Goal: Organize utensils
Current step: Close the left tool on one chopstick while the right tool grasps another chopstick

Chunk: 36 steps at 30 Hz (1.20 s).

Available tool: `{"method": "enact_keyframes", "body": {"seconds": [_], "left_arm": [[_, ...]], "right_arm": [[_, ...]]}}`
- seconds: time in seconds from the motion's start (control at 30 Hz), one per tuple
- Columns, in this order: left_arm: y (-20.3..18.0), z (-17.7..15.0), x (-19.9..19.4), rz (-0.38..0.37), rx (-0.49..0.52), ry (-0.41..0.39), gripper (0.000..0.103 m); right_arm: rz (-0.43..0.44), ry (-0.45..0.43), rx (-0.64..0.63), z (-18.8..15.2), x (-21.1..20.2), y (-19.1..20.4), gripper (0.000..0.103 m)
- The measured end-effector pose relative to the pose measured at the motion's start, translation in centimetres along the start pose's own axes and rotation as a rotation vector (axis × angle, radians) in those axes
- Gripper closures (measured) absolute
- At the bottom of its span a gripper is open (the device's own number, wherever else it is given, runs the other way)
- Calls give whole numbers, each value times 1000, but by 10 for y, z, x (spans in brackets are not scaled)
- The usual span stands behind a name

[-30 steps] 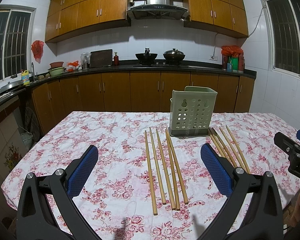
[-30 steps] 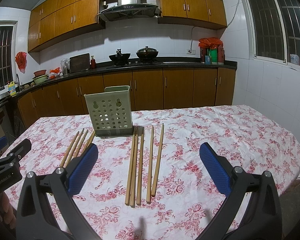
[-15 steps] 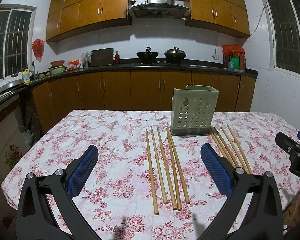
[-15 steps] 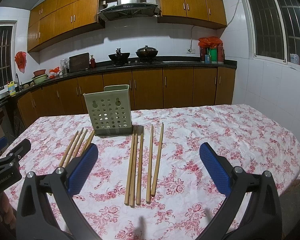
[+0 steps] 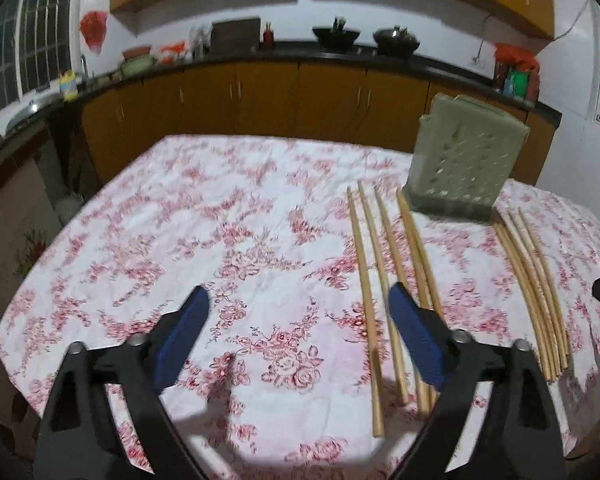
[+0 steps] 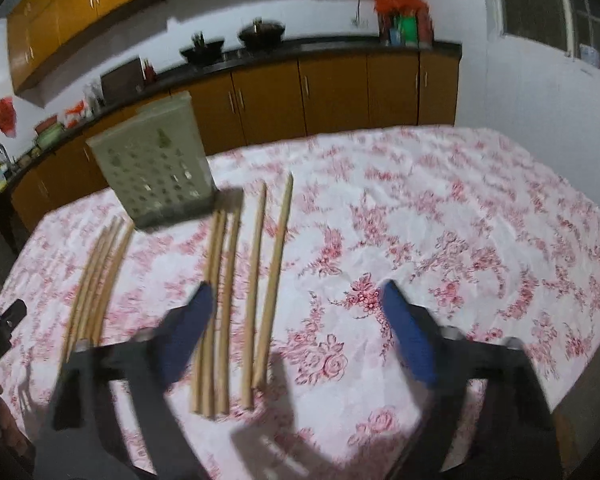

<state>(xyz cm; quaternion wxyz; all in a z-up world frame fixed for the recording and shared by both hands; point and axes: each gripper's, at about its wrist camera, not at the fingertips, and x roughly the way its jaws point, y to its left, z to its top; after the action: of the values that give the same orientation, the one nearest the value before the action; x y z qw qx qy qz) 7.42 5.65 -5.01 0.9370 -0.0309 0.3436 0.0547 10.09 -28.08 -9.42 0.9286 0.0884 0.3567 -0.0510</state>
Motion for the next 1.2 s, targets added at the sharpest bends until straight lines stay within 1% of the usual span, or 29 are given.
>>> {"method": "enact_keyframes", "body": {"seconds": [0.03,0.07,0.13,0.27,0.3,0.33,0.4,0.43,0.47,0.53,0.67,0.73,0.8,0.87,1.03,1.13,1.2], "left_arm": [[1,1,5,-5,-2,15,25],[1,1,11,-9,-1,34,27],[-1,3,17,-17,4,53,32],[-8,3,32,-43,19,94,42],[-9,4,35,-50,21,103,46],[-11,4,39,-59,23,114,49],[-14,3,44,-82,28,134,54],[-15,3,46,-92,32,142,57],[-17,2,48,-100,37,148,59],[-21,2,52,-115,49,162,64],[-25,2,53,-137,67,167,69],[-28,2,53,-151,75,173,76],[-30,1,51,-161,85,175,76],[-32,0,50,-163,97,177,76],[-35,-7,48,-153,135,196,89],[-35,-6,50,-141,152,198,95],[-33,-2,55,-134,151,202,95]], "right_arm": [[7,34,-3,2,11,1,45],[9,53,-6,4,17,1,49],[5,87,-11,6,33,4,52],[-1,122,-27,9,53,8,61],[-10,129,-36,8,57,10,63],[-20,145,-46,8,62,11,69],[-6,152,-41,7,65,11,75],[-17,155,-46,7,67,10,84],[-32,147,-55,6,67,10,89],[-40,141,-59,6,68,9,91],[-39,140,-55,8,69,6,91],[-41,139,-57,9,71,6,91],[-40,138,-60,9,71,7,91],[-37,138,-58,9,70,6,91],[-31,141,-62,7,68,6,91],[-16,143,-54,6,67,5,92],[2,147,-47,6,67,6,93]]}}
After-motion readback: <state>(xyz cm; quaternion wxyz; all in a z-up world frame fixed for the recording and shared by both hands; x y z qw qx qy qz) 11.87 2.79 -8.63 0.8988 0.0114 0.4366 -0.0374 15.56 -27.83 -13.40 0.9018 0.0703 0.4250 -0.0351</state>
